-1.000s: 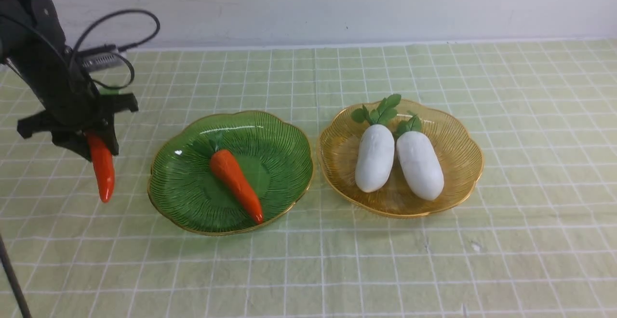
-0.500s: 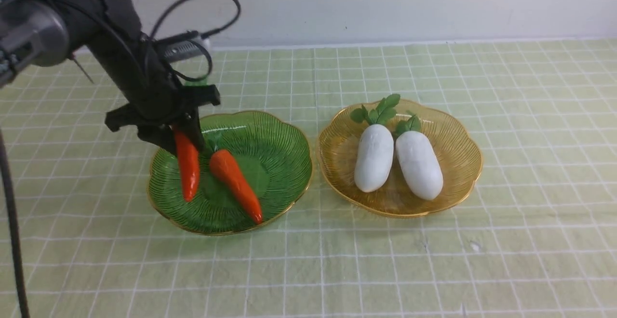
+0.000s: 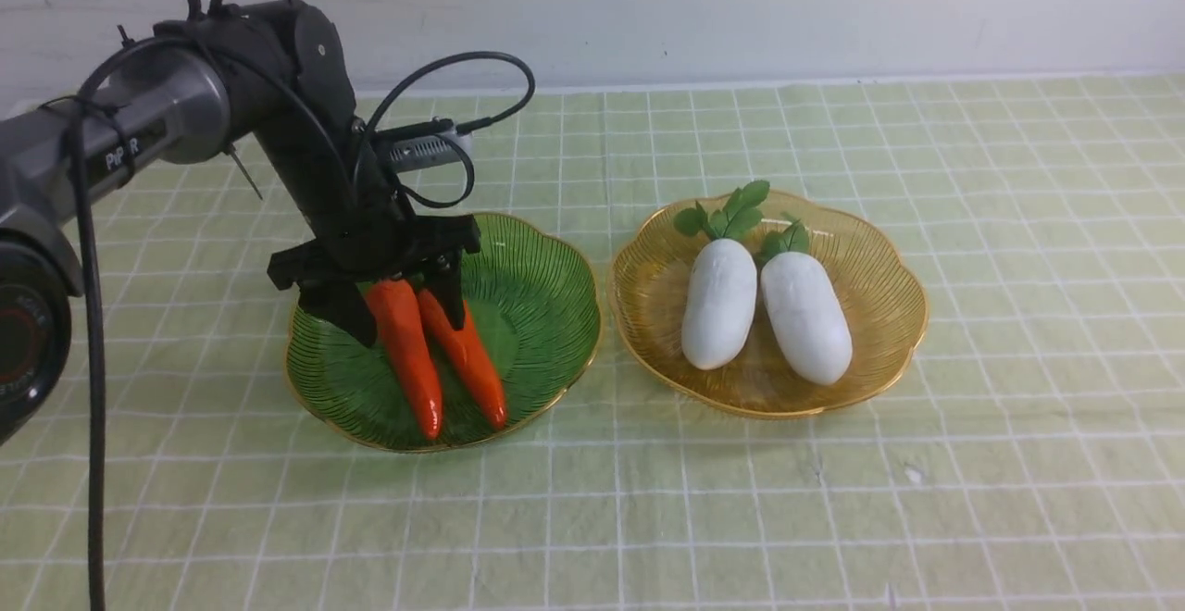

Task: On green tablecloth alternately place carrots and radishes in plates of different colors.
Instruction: 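Pick up the carrot and put it on the nearest plate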

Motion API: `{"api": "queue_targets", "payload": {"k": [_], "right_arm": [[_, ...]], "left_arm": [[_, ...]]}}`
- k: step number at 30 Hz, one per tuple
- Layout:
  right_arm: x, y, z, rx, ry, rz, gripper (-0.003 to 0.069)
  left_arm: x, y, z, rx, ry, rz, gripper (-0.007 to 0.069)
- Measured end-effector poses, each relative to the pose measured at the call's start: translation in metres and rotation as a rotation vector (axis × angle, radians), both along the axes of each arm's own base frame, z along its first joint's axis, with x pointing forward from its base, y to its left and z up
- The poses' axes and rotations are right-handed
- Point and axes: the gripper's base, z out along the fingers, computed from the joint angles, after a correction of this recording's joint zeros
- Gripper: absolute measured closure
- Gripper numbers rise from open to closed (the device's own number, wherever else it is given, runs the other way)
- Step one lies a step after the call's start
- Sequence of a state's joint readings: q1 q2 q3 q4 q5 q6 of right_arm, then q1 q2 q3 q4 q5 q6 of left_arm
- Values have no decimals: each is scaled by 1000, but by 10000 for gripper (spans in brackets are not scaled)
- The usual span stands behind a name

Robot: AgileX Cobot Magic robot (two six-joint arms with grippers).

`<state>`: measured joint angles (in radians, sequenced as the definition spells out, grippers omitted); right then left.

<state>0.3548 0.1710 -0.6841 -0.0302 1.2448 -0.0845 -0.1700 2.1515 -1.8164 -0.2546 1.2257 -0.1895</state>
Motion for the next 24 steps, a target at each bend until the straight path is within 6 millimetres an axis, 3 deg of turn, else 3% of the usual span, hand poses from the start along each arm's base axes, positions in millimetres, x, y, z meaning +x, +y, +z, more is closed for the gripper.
{"api": "queue_targets", "payload": {"k": [4, 7, 17, 24], "right_arm": [[-12, -5, 7, 98, -321, 1, 673], [-6, -2, 3, 150, -462, 13, 673], [20, 9, -28, 176, -528, 26, 673], [23, 11, -33, 185, -527, 26, 673]], "left_arm": [[-1, 0, 3, -1, -14, -32, 41], [-1, 0, 3, 0, -19, -48, 41], [-1, 0, 3, 7, -46, -150, 41], [3, 0, 10, 12, -78, -172, 71]]}}
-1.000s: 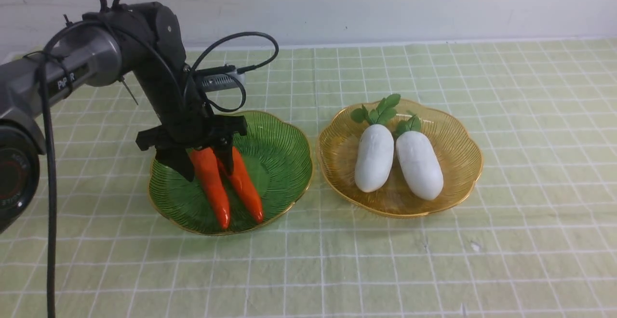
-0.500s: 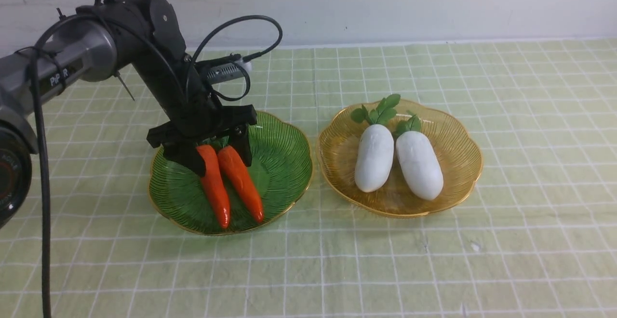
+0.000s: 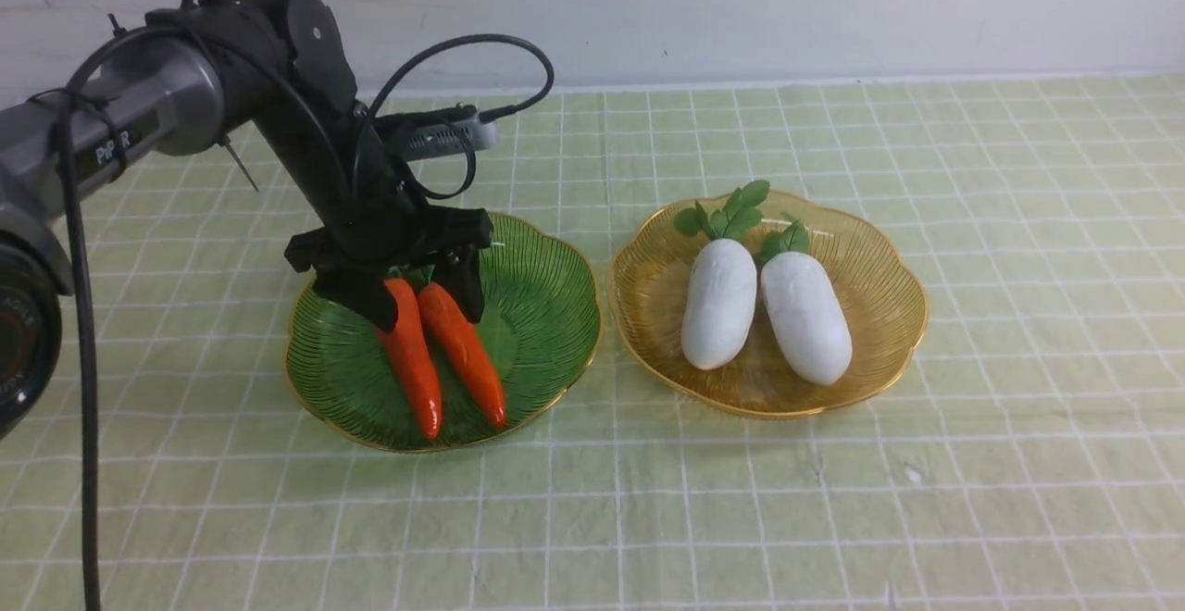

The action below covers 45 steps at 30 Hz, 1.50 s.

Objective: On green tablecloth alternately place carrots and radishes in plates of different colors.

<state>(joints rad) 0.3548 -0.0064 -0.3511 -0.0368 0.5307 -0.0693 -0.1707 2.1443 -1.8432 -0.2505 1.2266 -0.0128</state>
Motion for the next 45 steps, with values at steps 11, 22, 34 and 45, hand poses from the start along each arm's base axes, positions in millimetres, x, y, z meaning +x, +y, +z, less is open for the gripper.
{"api": "queue_targets", "payload": {"k": [11, 22, 34, 45], "right_arm": [[0, 0, 0, 3, -3, 0, 673], [0, 0, 0, 3, -3, 0, 673], [0, 0, 0, 4, -4, 1, 673], [11, 3, -33, 31, 90, -77, 673]], "left_arm": [[7, 3, 61, 16, -199, -7, 494], [2, 10, 87, 77, -273, -12, 632], [-11, 15, 114, 107, -337, -12, 632], [-11, 17, 114, 135, -334, -14, 632]]}}
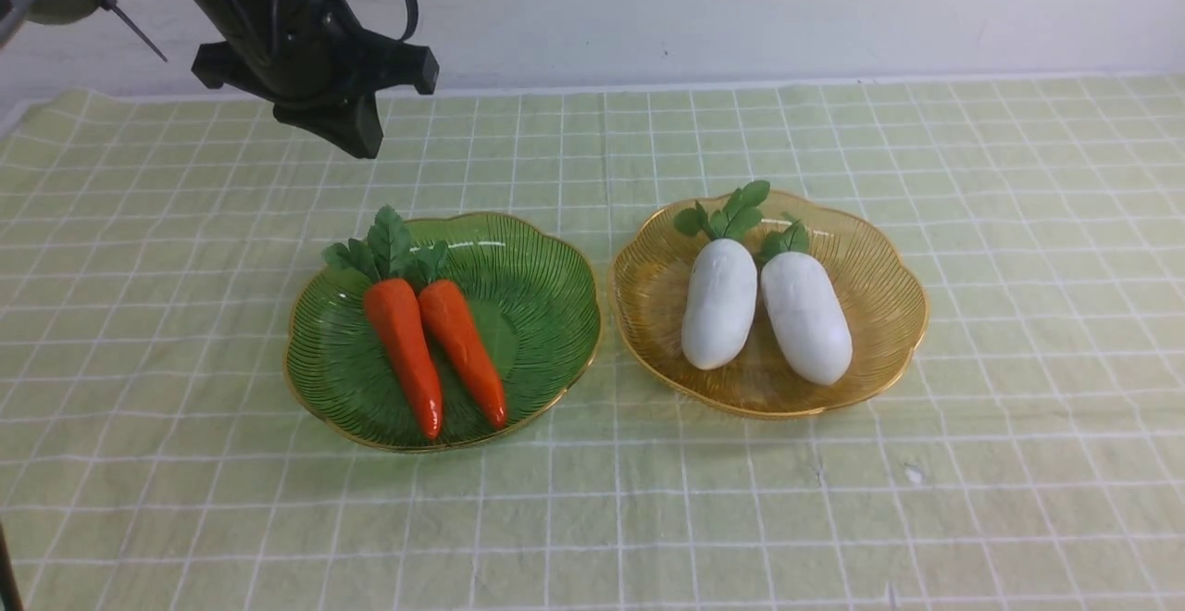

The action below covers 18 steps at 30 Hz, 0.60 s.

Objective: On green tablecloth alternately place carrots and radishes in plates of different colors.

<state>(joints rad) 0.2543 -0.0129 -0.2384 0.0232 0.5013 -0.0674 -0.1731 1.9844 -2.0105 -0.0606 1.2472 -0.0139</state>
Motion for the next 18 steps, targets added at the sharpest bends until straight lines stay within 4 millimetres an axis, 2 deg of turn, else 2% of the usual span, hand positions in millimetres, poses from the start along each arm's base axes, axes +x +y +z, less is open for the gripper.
{"api": "queue_targets", "payload": {"k": [1, 7, 10, 11, 17, 18], "right_arm": [[1, 0, -2, 1, 5, -9, 673], [12, -2, -53, 9, 167, -126, 673], [15, -4, -68, 9, 196, -160, 673], [16, -5, -76, 10, 211, -180, 673], [18, -7, -75, 25, 160, -224, 673], [18, -7, -75, 26, 157, -228, 673]], "left_arm": [[0, 0, 0, 4, -1, 0, 632], [-1, 2, 2, 24, -7, 6, 632], [-4, 3, 9, 24, -22, 6, 632], [-8, 4, 16, 26, -40, 7, 632], [-28, 9, 50, 21, -121, 10, 632], [-36, 10, 62, 16, -149, 11, 632]]}}
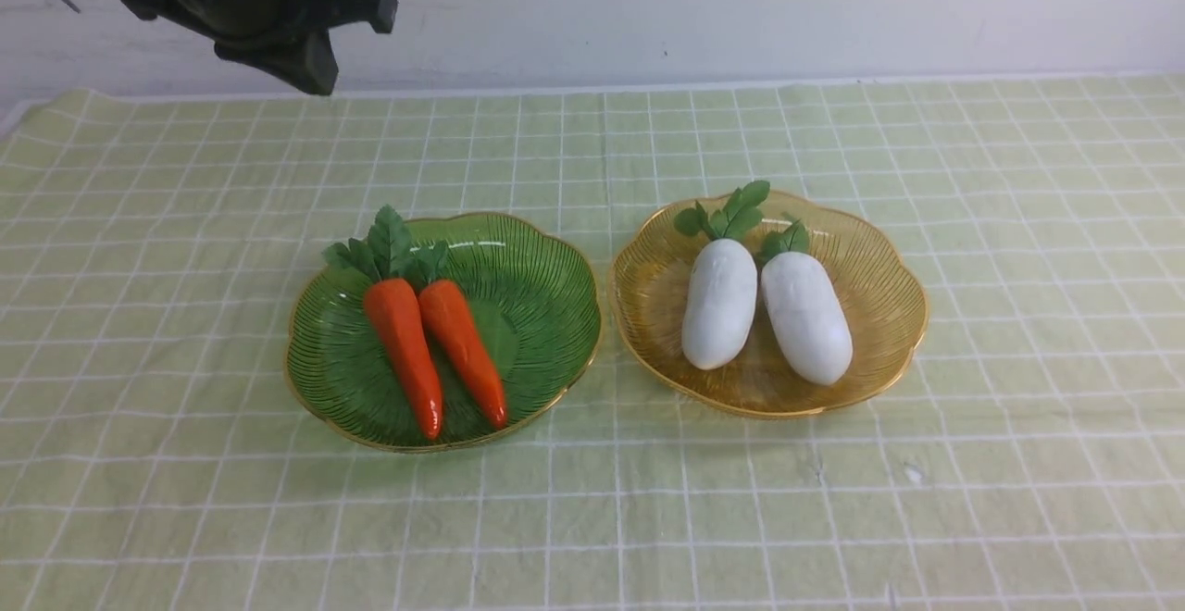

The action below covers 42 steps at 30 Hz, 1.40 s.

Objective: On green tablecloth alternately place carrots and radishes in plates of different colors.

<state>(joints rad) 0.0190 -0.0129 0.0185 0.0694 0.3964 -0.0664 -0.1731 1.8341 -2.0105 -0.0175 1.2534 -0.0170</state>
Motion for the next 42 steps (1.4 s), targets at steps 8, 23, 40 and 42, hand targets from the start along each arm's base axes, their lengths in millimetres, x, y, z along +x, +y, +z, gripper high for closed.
{"api": "queue_targets", "payload": {"k": [8, 23, 40, 42], "right_arm": [[0, -2, 0, 6, -1, -32, 673], [0, -2, 0, 8, -1, -34, 673], [0, -2, 0, 8, -1, -34, 673], [0, -2, 0, 8, -1, -34, 673]], "left_arm": [[-42, 7, 53, -22, -135, -1, 632], [-185, 32, 120, -57, -356, -5, 632], [-367, 64, 45, -77, -451, -3, 632], [-384, 67, 25, -84, -473, -4, 632]]}}
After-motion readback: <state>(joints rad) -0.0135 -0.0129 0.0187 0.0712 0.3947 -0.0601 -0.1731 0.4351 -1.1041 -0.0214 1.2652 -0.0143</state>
